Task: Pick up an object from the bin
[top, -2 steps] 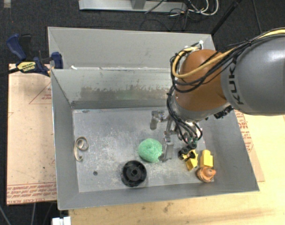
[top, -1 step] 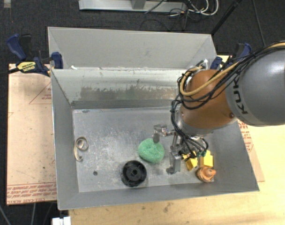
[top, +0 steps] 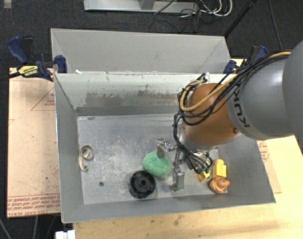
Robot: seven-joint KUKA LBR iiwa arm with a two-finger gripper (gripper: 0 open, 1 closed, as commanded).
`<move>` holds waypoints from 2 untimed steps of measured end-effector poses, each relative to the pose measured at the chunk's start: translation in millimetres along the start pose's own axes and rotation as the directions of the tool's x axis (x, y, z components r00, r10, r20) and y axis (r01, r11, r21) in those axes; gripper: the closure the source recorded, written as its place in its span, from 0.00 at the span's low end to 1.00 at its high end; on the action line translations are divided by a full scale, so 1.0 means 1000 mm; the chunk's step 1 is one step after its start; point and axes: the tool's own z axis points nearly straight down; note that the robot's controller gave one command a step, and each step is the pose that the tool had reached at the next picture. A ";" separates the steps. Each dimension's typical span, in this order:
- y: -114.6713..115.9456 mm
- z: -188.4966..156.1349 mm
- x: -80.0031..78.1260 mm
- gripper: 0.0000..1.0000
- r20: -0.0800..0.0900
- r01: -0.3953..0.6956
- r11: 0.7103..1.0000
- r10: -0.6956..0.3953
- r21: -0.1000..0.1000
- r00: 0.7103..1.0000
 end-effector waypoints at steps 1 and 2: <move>0.040 0.011 -0.003 0.00 0.005 -0.099 0.995 0.099 0.000 0.995; 0.072 0.014 0.000 0.00 0.007 0.032 0.999 -0.032 0.000 0.999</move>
Offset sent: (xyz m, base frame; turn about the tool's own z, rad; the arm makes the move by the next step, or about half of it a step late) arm -0.0184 0.0771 -0.0163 -0.0503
